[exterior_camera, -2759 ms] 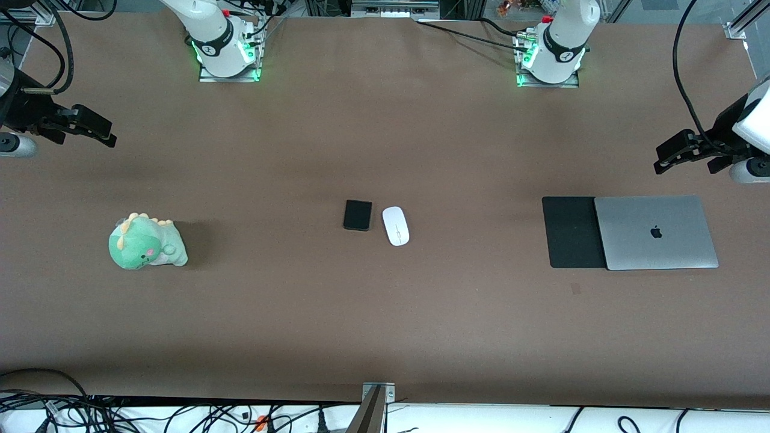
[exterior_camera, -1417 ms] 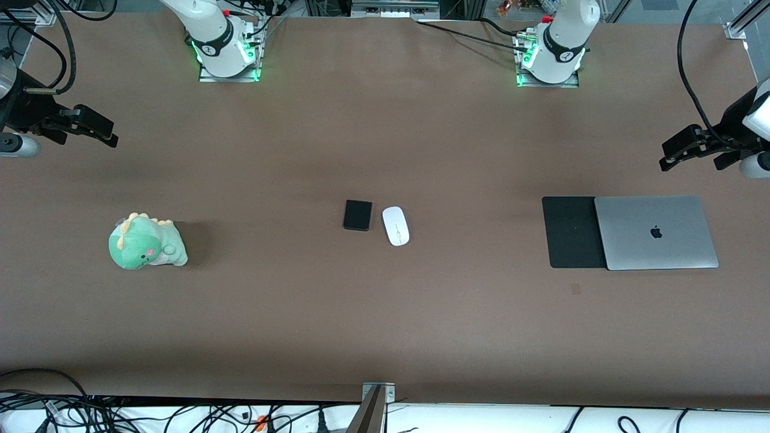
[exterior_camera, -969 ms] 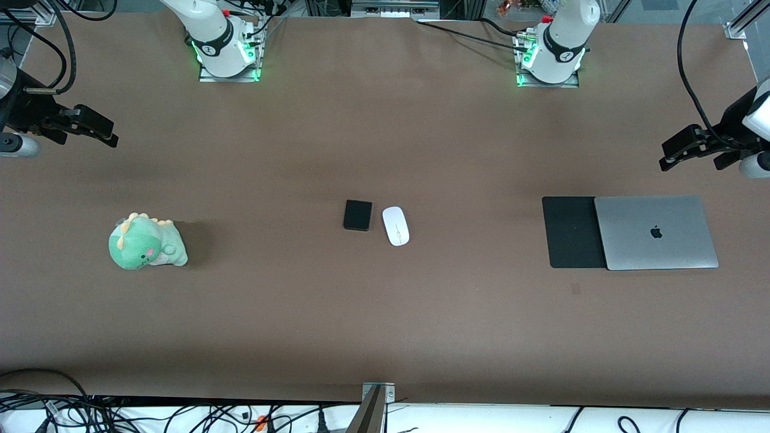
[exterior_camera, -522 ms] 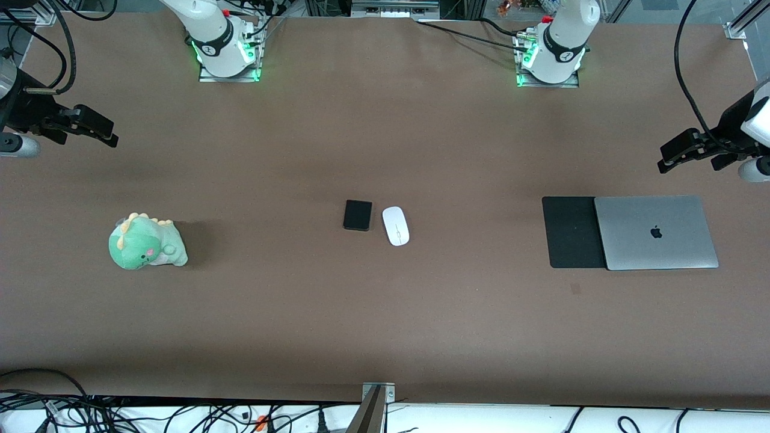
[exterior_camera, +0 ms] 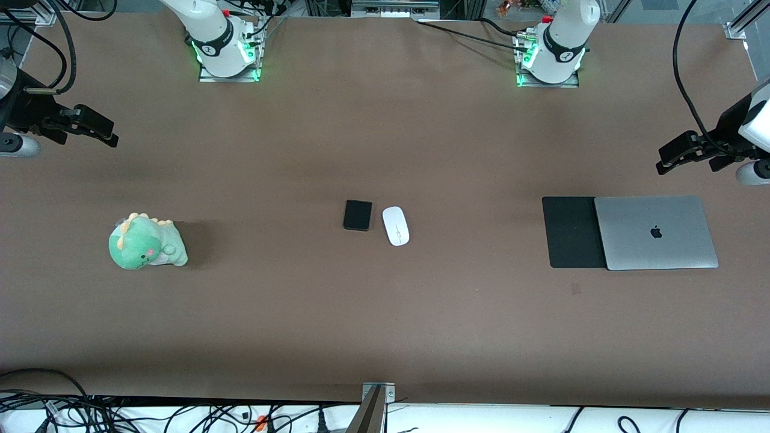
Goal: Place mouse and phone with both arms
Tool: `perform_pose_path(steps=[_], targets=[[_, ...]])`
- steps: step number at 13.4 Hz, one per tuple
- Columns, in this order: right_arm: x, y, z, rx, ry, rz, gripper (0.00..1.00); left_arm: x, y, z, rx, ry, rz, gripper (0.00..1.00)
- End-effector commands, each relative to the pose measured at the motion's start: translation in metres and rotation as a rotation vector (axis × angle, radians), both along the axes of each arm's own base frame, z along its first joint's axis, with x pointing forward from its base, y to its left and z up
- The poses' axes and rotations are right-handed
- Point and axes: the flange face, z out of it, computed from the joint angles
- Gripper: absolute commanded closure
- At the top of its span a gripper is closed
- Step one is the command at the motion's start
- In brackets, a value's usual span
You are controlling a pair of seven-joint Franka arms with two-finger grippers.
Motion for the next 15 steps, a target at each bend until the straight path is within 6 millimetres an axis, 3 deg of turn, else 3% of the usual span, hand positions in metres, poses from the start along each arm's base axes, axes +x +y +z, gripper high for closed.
perform_pose_path(steps=[1,12,15], targets=[[0.0,0.002,0.006,0.014,0.005,-0.008,0.0,-0.001,-0.002,0.002,-0.024,0.016,-0.008,0.0],[0.0,0.001,0.006,0.014,0.006,-0.011,0.0,0.0,-0.004,-0.005,-0.032,0.036,0.006,0.0],[0.0,0.0,0.006,0.014,0.005,-0.012,0.0,0.009,-0.017,-0.023,-0.094,0.068,0.041,0.0]])
